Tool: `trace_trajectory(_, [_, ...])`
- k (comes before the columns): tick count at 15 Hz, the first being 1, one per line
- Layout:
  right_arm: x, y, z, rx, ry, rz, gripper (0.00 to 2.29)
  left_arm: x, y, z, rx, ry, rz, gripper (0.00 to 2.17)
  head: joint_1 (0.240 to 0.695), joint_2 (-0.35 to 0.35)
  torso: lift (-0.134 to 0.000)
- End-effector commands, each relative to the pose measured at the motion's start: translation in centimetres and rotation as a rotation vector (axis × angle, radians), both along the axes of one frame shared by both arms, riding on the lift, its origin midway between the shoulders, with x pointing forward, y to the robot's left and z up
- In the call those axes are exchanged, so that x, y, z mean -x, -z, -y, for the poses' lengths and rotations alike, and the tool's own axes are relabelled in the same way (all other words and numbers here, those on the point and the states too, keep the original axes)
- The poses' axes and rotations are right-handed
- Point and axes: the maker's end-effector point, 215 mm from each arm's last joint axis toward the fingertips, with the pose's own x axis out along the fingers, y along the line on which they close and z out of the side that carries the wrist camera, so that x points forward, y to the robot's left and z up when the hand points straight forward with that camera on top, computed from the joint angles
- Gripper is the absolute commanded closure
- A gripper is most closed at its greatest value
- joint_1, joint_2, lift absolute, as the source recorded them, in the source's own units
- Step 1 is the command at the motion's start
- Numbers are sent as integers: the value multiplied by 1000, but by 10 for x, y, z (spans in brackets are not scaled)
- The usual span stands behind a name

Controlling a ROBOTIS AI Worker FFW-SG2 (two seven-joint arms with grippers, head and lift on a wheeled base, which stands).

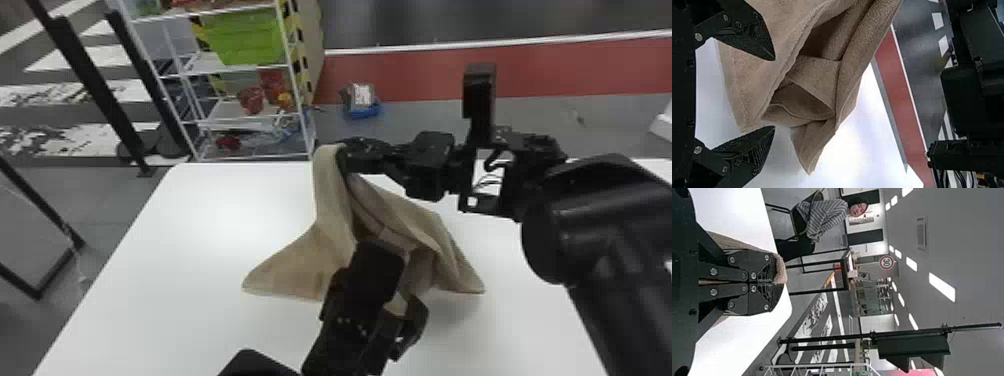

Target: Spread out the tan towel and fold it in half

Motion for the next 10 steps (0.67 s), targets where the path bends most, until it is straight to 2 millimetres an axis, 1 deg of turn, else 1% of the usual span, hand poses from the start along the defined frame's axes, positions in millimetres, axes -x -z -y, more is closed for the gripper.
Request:
trace_trajectory(1, [1, 1, -1, 3, -2, 0, 2256, -3, 2, -1, -21, -11, 3, 323, 695, 182, -124])
trace_trajectory(3, [1, 1, 0, 6, -2, 2, 2256, -6, 6, -9, -43, -35, 5, 329, 695, 187, -124])
trace_trajectory(6, [2, -2, 2, 32, -14, 31, 2256, -7, 7, -14, -71, -71, 15, 329, 695, 196, -124])
trace_trajectory(8, [0, -10, 3, 50, -24, 59, 2256, -7, 10, -14, -77, -85, 17, 326, 695, 202, -124])
trace_trajectory(10, [-1, -10, 2, 56, -25, 59, 2256, -10, 10, -12, -101, -103, 42, 329, 695, 202, -124])
